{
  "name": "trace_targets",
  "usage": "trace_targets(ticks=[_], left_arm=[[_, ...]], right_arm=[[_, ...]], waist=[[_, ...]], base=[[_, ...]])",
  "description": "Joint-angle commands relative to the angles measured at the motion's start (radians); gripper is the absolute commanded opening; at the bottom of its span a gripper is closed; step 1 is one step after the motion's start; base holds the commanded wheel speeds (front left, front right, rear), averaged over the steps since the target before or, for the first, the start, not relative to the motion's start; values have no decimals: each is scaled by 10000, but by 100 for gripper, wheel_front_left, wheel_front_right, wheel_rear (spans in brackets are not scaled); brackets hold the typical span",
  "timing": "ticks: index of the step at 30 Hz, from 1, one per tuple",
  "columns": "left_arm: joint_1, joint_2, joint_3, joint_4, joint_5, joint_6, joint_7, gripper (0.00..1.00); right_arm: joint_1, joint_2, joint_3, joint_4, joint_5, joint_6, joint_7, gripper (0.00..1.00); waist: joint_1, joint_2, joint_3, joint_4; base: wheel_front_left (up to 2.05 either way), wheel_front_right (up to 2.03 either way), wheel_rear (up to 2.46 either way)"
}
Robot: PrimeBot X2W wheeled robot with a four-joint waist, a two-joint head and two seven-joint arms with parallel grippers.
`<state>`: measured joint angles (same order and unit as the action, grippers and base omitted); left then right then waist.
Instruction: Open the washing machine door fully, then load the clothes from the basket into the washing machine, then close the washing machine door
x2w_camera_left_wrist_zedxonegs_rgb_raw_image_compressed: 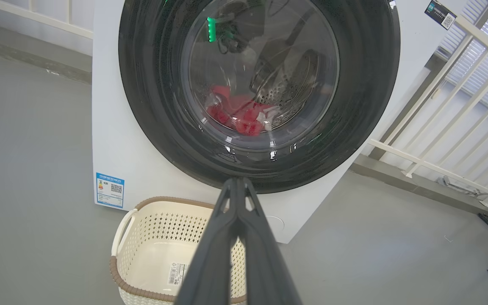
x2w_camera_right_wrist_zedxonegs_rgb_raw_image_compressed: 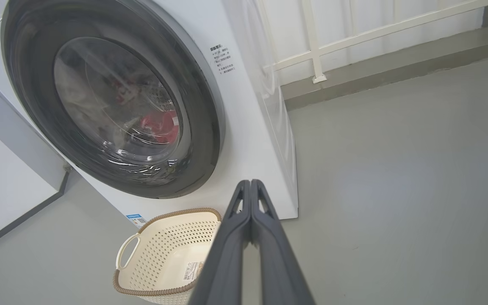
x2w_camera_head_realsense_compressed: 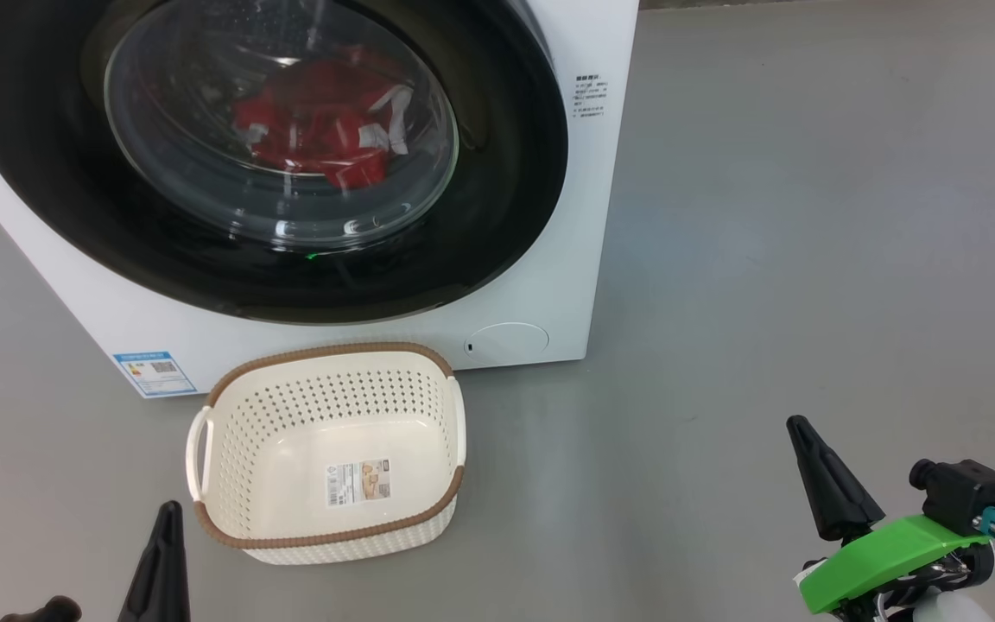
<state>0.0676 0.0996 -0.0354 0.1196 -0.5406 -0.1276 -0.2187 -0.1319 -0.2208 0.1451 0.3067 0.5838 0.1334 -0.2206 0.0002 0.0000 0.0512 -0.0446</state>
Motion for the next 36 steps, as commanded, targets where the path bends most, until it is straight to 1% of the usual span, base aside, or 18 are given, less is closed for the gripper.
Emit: trace_targets(ticks=[1, 36], left_arm=[[-316, 149, 131, -161, -295, -1, 73, 0], [-772, 44, 428, 292, -3722, -12, 998, 0]], right_arm=[[-229, -48, -141, -272, 366, -3, 56, 0], [-76, 453, -843, -383, 3584, -11, 1039, 0]], waist=[[-2, 0, -7, 9], [-2, 0, -158, 148]], base=[[0, 0, 0], [0, 0, 0]])
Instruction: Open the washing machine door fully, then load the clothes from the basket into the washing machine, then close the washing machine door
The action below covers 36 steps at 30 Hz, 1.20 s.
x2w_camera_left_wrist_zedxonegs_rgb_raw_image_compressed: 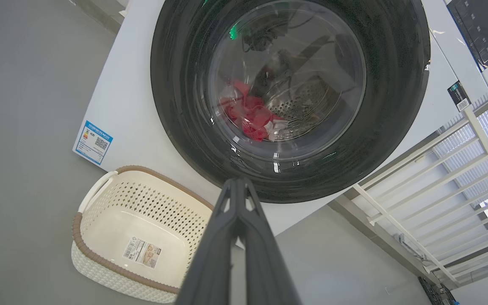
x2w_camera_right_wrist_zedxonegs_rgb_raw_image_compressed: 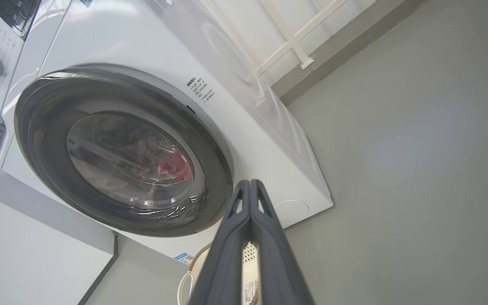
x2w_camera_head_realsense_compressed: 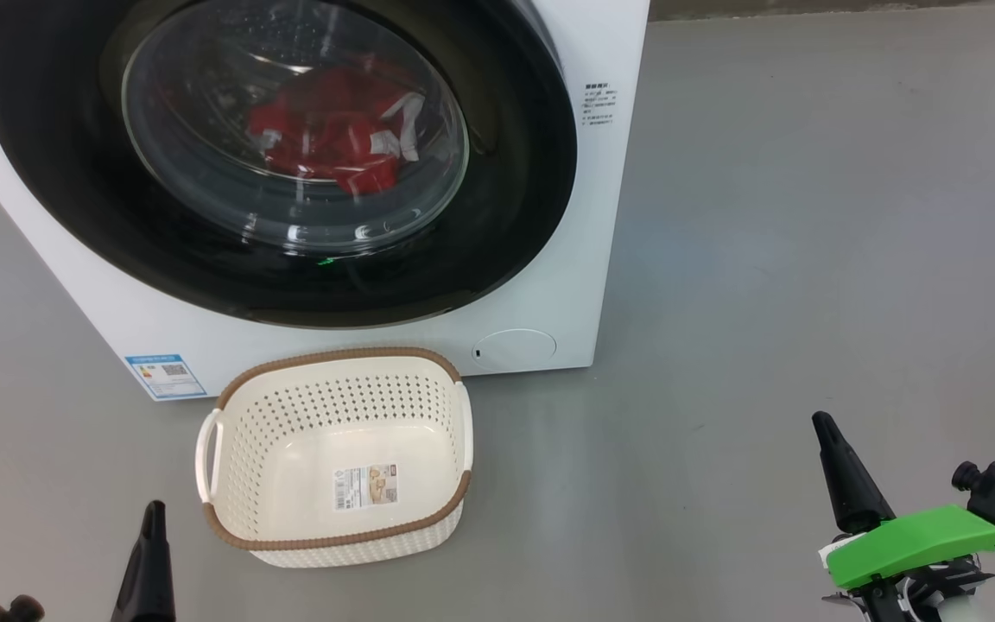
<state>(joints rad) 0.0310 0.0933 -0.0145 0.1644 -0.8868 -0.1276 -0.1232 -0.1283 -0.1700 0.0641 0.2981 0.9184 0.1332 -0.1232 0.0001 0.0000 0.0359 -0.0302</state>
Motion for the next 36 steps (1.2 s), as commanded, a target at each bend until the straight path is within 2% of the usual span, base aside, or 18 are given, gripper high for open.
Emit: trace_targets(ticks=[1, 36], left_arm=[[-418, 103, 229, -144, -357, -12, 71, 0], [-869, -65, 612, 303, -3710, -21, 1066, 0]], right_arm=[[-107, -40, -54, -300, 329, -9, 94, 0], [47, 501, -811, -414, 3500, -16, 1121, 0]], waist=[[-1, 0, -9, 9], [-1, 0, -161, 148]], base=[[0, 0, 0], [0, 0, 0]])
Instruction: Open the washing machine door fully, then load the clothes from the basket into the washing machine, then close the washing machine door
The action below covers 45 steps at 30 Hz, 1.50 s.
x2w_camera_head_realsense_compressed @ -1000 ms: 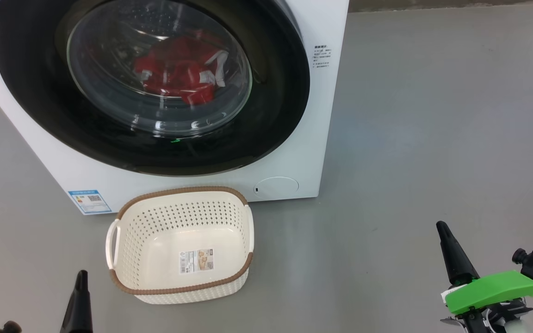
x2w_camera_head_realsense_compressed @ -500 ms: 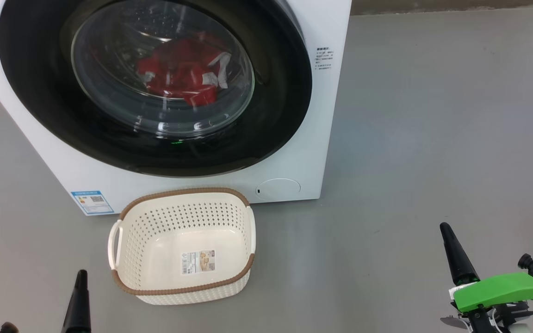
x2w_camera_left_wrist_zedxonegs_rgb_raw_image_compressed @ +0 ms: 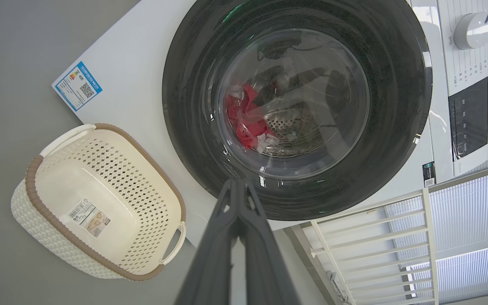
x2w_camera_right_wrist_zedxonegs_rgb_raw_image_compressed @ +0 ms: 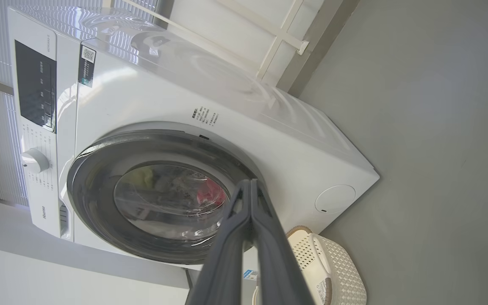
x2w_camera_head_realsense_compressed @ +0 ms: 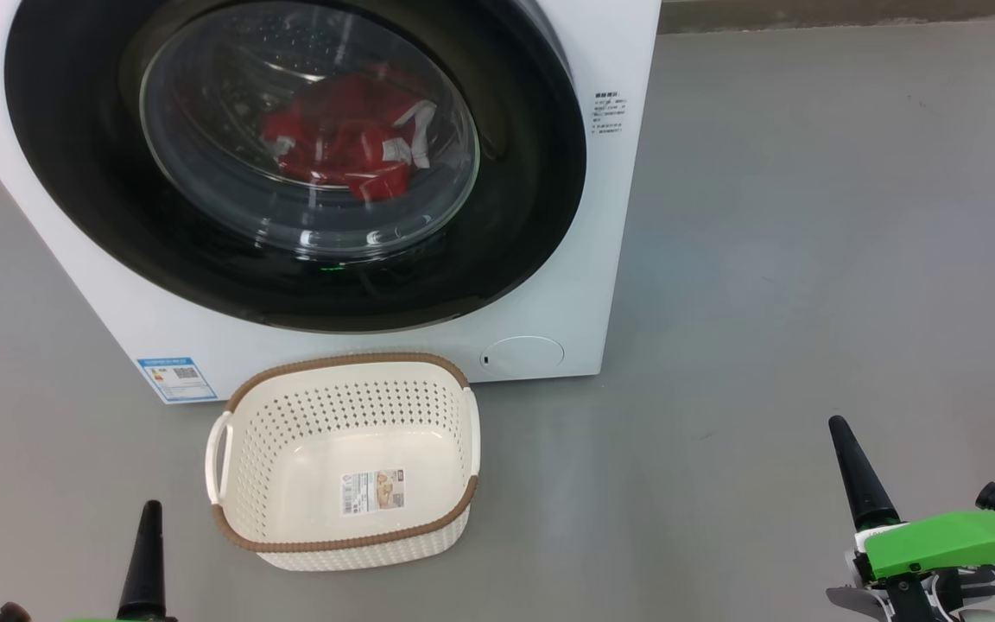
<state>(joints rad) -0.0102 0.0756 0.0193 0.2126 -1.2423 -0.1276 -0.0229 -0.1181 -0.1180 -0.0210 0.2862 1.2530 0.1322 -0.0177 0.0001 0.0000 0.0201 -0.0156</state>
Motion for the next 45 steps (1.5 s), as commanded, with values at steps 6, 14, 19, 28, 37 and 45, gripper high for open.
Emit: trace_targets(ticks=[6, 14, 19, 28, 37, 45], left_arm=[[-535, 78, 346, -102, -726, -23, 238, 0], [-626, 39, 431, -11, -1390, -24, 443, 0], [-691, 10, 492, 53, -1864, -25, 591, 0], [-808, -42, 604, 169, -2716, -28, 857, 0], [-926, -96, 718, 285, -3567, -30, 1125, 0], [-963, -124, 768, 321, -3810, -31, 1219, 0]], right_arm=[[-30, 76, -92, -315, 695, -8, 245, 0], [1, 188, -248, -337, 1326, -10, 455, 0], [22, 267, -360, -353, 1776, -11, 605, 0], [61, 412, -562, -382, 2586, -13, 875, 0], [100, 557, -765, -411, 3395, -15, 1146, 0], [111, 607, -837, -419, 3632, -15, 1236, 0]], waist=[[-1, 0, -28, 26], [-1, 0, -58, 54], [-1, 0, -80, 74], [-1, 0, -119, 110], [-1, 0, -158, 146], [-1, 0, -170, 157]], base=[[0, 0, 0], [0, 0, 0], [0, 0, 0], [0, 0, 0], [0, 0, 0], [0, 0, 0]])
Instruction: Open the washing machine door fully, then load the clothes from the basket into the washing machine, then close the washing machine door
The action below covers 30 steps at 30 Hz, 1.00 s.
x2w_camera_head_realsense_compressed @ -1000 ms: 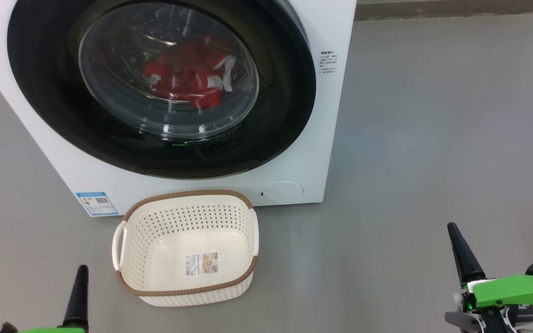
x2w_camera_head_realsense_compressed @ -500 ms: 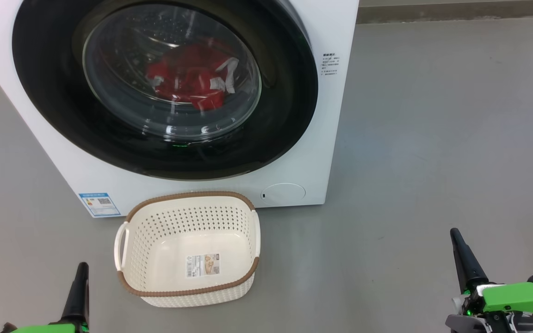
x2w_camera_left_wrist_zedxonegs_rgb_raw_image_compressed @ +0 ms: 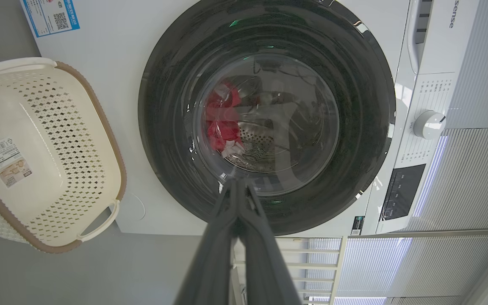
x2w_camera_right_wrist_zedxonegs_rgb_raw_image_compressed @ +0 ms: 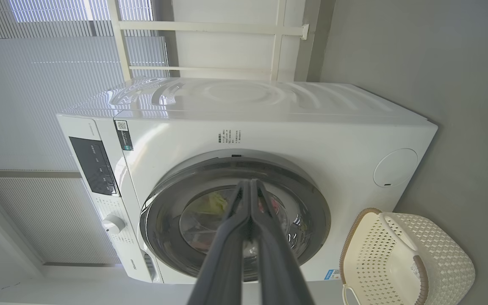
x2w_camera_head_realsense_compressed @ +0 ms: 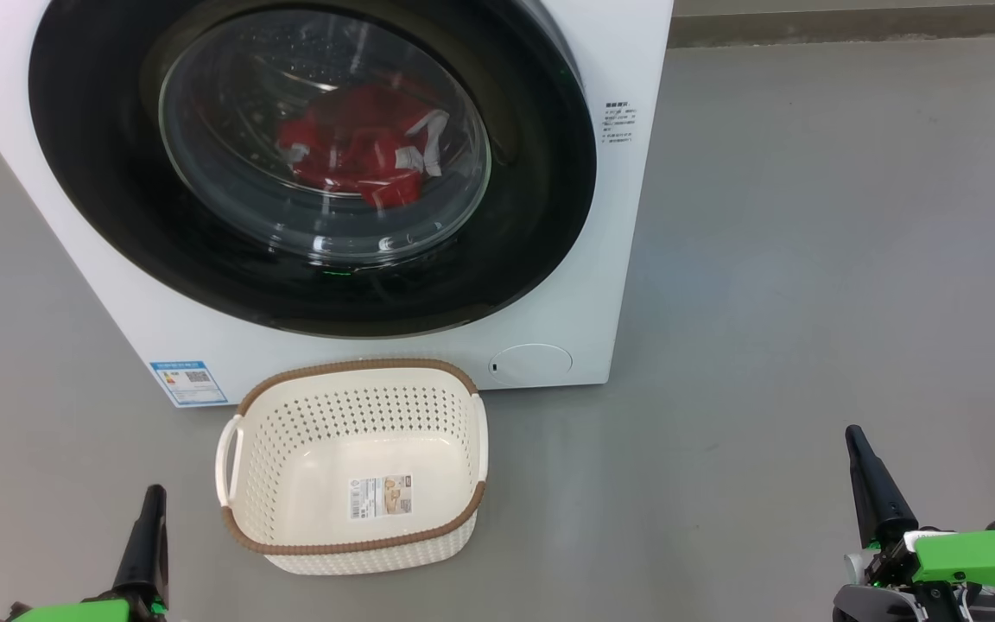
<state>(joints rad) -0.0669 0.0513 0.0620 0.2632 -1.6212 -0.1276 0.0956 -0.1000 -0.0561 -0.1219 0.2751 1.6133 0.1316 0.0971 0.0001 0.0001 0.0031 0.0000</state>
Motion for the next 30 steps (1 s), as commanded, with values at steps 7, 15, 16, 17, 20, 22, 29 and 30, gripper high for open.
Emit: trace_targets(ticks=[7, 15, 16, 17, 20, 22, 29, 30], left_arm=[[-398, 108, 357, -185, -7, -31, 48, 0], [-399, 97, 372, -184, 5, -31, 60, 0], [-399, 96, 375, -184, 7, -31, 62, 0], [-399, 94, 377, -184, 9, -31, 63, 0], [-400, 90, 383, -184, 14, -31, 68, 0], [-400, 87, 387, -184, 17, -31, 71, 0], [-401, 78, 400, -184, 28, -31, 82, 0], [-401, 77, 402, -184, 30, -31, 83, 0]], right_arm=[[-71, -5, 162, -308, 20, -9, 95, 0], [-71, 1, 153, -307, 13, -9, 103, 0], [-72, 2, 152, -307, 12, -9, 104, 0], [-72, 3, 151, -307, 11, -9, 105, 0], [-72, 5, 147, -307, 8, -9, 107, 0], [-72, 7, 145, -307, 6, -9, 109, 0], [-73, 12, 137, -306, 0, -9, 115, 0], [-73, 13, 136, -306, -1, -9, 116, 0]], waist=[[0, -1, 0, 0], [0, -1, 0, 0], [0, -1, 0, 0], [0, -1, 0, 0], [0, -1, 0, 0], [0, -1, 0, 0], [0, -1, 0, 0], [0, -1, 0, 0]], base=[[0, 0, 0], [0, 0, 0], [0, 0, 0], [0, 0, 0], [0, 0, 0], [0, 0, 0], [0, 0, 0], [0, 0, 0]])
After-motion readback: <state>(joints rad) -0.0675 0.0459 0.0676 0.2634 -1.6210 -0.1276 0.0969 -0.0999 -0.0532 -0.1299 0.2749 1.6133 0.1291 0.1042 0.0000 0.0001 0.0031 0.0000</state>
